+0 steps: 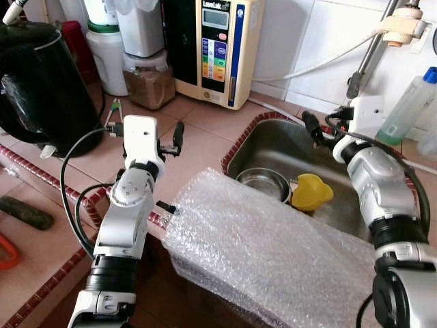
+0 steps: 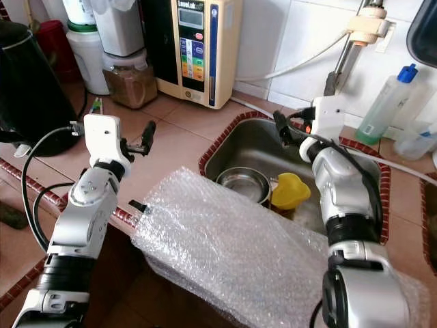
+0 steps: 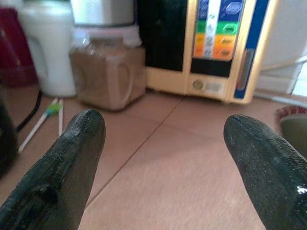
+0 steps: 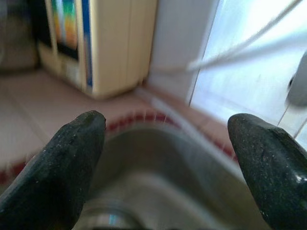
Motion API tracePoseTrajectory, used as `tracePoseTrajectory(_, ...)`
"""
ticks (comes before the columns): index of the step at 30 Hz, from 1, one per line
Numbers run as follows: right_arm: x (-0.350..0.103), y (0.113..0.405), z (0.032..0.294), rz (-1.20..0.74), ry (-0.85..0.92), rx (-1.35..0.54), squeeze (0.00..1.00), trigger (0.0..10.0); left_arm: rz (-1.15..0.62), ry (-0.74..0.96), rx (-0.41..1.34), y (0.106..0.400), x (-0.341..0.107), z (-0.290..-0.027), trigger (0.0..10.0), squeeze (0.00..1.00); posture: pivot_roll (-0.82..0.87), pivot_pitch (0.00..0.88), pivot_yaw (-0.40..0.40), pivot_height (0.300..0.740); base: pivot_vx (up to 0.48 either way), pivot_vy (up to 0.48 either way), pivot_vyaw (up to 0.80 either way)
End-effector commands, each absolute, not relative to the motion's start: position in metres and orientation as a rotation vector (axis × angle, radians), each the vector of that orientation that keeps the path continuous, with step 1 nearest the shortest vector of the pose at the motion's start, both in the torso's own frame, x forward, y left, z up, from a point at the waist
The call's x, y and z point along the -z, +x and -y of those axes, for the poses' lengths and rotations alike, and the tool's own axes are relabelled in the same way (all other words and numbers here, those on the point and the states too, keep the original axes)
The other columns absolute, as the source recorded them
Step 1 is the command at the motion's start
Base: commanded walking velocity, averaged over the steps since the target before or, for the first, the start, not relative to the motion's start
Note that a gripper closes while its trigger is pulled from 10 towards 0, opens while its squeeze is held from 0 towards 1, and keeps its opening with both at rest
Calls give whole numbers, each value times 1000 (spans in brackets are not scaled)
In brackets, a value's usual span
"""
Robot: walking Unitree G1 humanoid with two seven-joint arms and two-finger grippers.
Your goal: Kitchen organization
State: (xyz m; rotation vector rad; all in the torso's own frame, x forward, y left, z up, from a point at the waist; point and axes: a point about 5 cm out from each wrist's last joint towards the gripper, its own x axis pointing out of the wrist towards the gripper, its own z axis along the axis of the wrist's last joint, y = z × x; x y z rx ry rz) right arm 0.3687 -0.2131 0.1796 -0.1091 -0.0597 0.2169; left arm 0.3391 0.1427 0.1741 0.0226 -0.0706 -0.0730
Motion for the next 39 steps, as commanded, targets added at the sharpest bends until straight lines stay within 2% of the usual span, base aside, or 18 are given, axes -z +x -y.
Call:
tracePoseTrajectory(1,-184,365,210,79,-133,-246,1000,10000,60,27,92,334,-174,-140,10000,0,-55,8,19,740,0,0,0)
tracePoseTrajectory(3,-185,359,207,101,-143,-267,1000,10000,42,49,108,328,-168,-140,10000,0,-57,4,22,740,0,0,0)
tracePoseTrajectory(5,-184,355,206,102,-120,-279,1000,10000,11,-22,109,322,-160,-142,10000,0,-58,3,23,740,0,0,0)
tracePoseTrajectory(9,-180,347,213,87,-43,-225,1000,10000,-4,10,89,312,-154,-144,10000,0,-51,7,14,740,0,0,0)
tracePoseTrajectory(11,-177,340,218,103,-43,-191,1000,10000,33,11,142,305,-157,-141,10000,0,-41,10,2,740,0,0,0)
tracePoseTrajectory(16,-175,329,223,129,-55,-126,1000,10000,-42,-5,46,302,-151,-144,10000,0,-35,15,-12,740,0,0,0)
tracePoseTrajectory(21,-169,324,224,95,-8,-93,1000,10000,-31,-40,115,297,-153,-140,10000,0,-16,17,-38,740,0,0,0)
tracePoseTrajectory(22,-167,323,224,87,2,-82,969,10000,-30,-41,124,296,-154,-139,10000,0,-9,18,-44,740,0,0,0)
tracePoseTrajectory(23,-164,322,224,72,4,-74,757,10000,-22,-39,126,295,-157,-139,10000,0,-2,17,-47,740,0,0,-788)
tracePoseTrajectory(24,-164,321,223,69,7,-72,757,10000,-20,-39,125,295,-158,-139,10000,0,-2,17,-47,740,0,0,-788)
tracePoseTrajectory(25,-163,321,223,68,17,-67,671,10000,-18,-43,131,295,-159,-139,10000,0,0,18,-38,740,0,0,-800)
tracePoseTrajectory(26,-162,322,220,68,22,-64,506,10000,-14,-42,126,296,-160,-140,10000,0,-3,20,-21,740,0,0,-788)
tracePoseTrajectory(27,-162,322,219,68,21,-64,506,10000,-15,-41,119,296,-160,-141,10000,0,-3,20,-21,740,0,0,-788)
tracePoseTrajectory(28,-163,323,217,71,24,-64,227,10000,-36,-51,120,296,-160,-142,10000,0,-14,24,0,740,0,0,-788)
tracePoseTrajectory(29,-164,323,216,73,28,-63,227,10000,-43,-63,126,296,-159,-141,10000,0,-14,24,0,740,0,0,-788)
tracePoseTrajectory(30,-165,323,216,82,39,-52,86,10000,-66,-81,146,295,-156,-139,10000,0,-16,25,11,740,0,0,-788)
tracePoseTrajectory(33,-162,322,221,66,134,11,75,10000,-98,-98,166,295,-154,-135,10000,0,-26,27,21,740,0,0,-788)
tracePoseTrajectory(39,-153,315,224,37,157,50,75,10000,-114,-133,204,300,-156,-127,10000,0,-40,39,-1,740,0,0,-785)
